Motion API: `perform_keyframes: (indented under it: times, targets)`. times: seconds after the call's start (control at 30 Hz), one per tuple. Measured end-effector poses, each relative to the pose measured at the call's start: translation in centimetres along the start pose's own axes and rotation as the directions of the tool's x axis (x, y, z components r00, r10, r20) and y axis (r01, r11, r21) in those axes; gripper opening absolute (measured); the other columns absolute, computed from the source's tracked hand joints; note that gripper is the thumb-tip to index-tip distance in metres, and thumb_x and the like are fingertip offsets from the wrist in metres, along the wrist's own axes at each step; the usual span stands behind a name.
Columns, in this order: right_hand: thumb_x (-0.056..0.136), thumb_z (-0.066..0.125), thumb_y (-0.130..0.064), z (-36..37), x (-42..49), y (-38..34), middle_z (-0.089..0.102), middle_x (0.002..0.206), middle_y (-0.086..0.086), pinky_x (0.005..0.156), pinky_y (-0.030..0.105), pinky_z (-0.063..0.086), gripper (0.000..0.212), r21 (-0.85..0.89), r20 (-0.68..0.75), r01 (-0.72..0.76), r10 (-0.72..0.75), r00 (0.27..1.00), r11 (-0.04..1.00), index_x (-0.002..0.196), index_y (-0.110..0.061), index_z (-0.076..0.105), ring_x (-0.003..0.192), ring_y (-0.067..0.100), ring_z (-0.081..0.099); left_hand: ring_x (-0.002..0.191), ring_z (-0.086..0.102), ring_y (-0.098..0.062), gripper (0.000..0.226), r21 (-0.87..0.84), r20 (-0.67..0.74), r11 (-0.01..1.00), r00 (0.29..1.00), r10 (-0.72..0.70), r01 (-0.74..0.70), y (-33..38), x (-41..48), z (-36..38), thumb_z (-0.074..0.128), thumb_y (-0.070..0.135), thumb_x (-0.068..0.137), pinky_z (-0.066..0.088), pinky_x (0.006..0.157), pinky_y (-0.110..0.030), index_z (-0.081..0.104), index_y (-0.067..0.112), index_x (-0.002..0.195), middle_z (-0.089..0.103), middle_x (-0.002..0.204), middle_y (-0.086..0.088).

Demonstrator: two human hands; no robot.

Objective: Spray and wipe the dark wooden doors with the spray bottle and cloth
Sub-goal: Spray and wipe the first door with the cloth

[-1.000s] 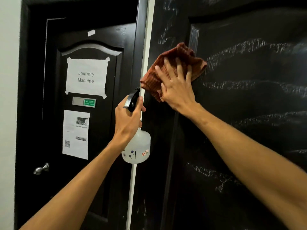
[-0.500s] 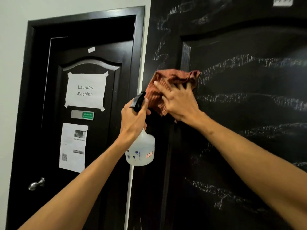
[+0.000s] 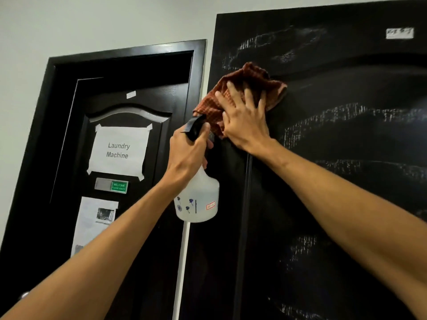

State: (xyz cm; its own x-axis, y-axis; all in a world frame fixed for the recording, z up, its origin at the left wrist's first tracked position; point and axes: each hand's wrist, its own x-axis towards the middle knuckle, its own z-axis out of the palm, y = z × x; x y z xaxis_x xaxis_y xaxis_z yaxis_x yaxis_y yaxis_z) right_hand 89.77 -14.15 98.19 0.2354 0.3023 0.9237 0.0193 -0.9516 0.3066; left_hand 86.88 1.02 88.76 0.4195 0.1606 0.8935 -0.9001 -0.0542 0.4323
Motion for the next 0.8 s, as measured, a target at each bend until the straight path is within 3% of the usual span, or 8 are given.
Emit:
perform_keyframes:
  times: [0.1,0.23,0.37,0.43,0.53,0.7,0.73,0.8]
  targets:
    - [0.105,0.039,-0.038,-0.2,0.3,1.3,0.02,0.171,-0.001,0.118,0.071,0.014,0.057,-0.044,-0.017,0.066,-0.067,0.998,0.997,0.161,-0.037,0.026,0.149,0.038,0.032,0.05,0.06,-0.027,0.022,-0.031,0.015,0.999,1.0,-0.008,0.009,0.4,2.1,0.4,0.055,0.031,0.108,0.05,0.046,-0.031,0.066,0.014,0.118,0.072,0.085,-0.019]
    - [0.105,0.037,-0.037,-1.7,4.2,3.7,0.016,0.172,0.0,0.119,0.074,0.004,0.057,-0.019,-0.05,-0.118,0.117,0.992,0.993,0.161,-0.038,0.026,0.152,0.039,0.026,0.044,0.056,-0.02,0.032,-0.015,0.013,0.999,0.999,-0.036,0.036,1.4,4.6,0.8,0.053,0.032,0.108,0.048,0.045,-0.027,0.066,0.004,0.099,0.074,0.088,-0.019]
    - [0.105,0.039,-0.038,-0.7,2.0,3.1,0.021,0.17,0.001,0.118,0.073,0.011,0.056,-0.078,-0.037,0.043,-0.046,0.998,0.996,0.16,-0.039,0.027,0.147,0.039,0.035,0.049,0.057,-0.023,0.028,-0.016,0.039,1.0,0.999,-0.018,0.019,2.5,5.7,0.3,0.053,0.033,0.108,0.051,0.048,-0.031,0.064,0.013,0.091,0.072,0.085,-0.019]
    - [0.106,0.038,-0.038,-2.0,4.1,4.6,0.02,0.171,-0.001,0.118,0.072,0.01,0.055,-0.061,-0.046,-0.03,0.027,0.999,0.998,0.16,-0.04,0.027,0.144,0.04,0.04,0.05,0.058,-0.025,0.033,0.003,0.028,1.0,0.999,-0.029,0.029,2.8,6.3,0.1,0.053,0.032,0.108,0.051,0.051,-0.034,0.065,0.006,0.092,0.071,0.08,-0.019]
    - [0.107,0.037,-0.035,-3.5,6.9,6.8,0.015,0.172,0.001,0.12,0.072,0.006,0.054,-0.016,-0.073,-0.217,0.215,0.974,0.976,0.161,-0.038,0.027,0.151,0.041,0.027,0.054,0.061,-0.025,0.031,-0.002,0.018,1.0,1.0,-0.026,0.026,3.6,7.3,-0.4,0.053,0.032,0.108,0.054,0.053,-0.034,0.065,0.003,0.104,0.071,0.076,-0.012]
    - [0.107,0.037,-0.037,-2.0,4.8,3.9,0.016,0.171,-0.002,0.12,0.066,0.01,0.055,-0.044,0.028,0.141,-0.14,0.99,0.989,0.161,-0.041,0.024,0.149,0.038,0.031,0.042,0.057,-0.016,0.027,-0.028,0.079,1.0,0.997,0.013,-0.011,5.4,7.7,-1.1,0.052,0.033,0.109,0.051,0.043,-0.026,0.062,0.01,0.117,0.067,0.068,-0.006]
    - [0.107,0.037,-0.038,-2.3,6.0,4.1,0.016,0.171,-0.003,0.12,0.066,0.012,0.055,-0.038,0.044,0.162,-0.16,0.986,0.986,0.161,-0.042,0.023,0.147,0.039,0.034,0.041,0.056,-0.016,0.025,-0.047,0.093,0.999,0.996,0.017,-0.012,5.7,7.8,-1.0,0.053,0.032,0.109,0.05,0.042,-0.026,0.063,0.009,0.111,0.065,0.065,-0.006]
    - [0.108,0.034,-0.039,-3.5,9.6,5.5,0.012,0.172,-0.004,0.12,0.066,0.011,0.054,0.014,0.019,0.016,-0.016,1.0,1.0,0.161,-0.042,0.023,0.148,0.041,0.033,0.041,0.054,-0.017,0.024,-0.07,0.106,0.997,0.994,0.023,-0.016,6.2,8.4,-0.8,0.053,0.029,0.109,0.049,0.041,-0.027,0.062,0.009,0.098,0.07,0.073,-0.013]
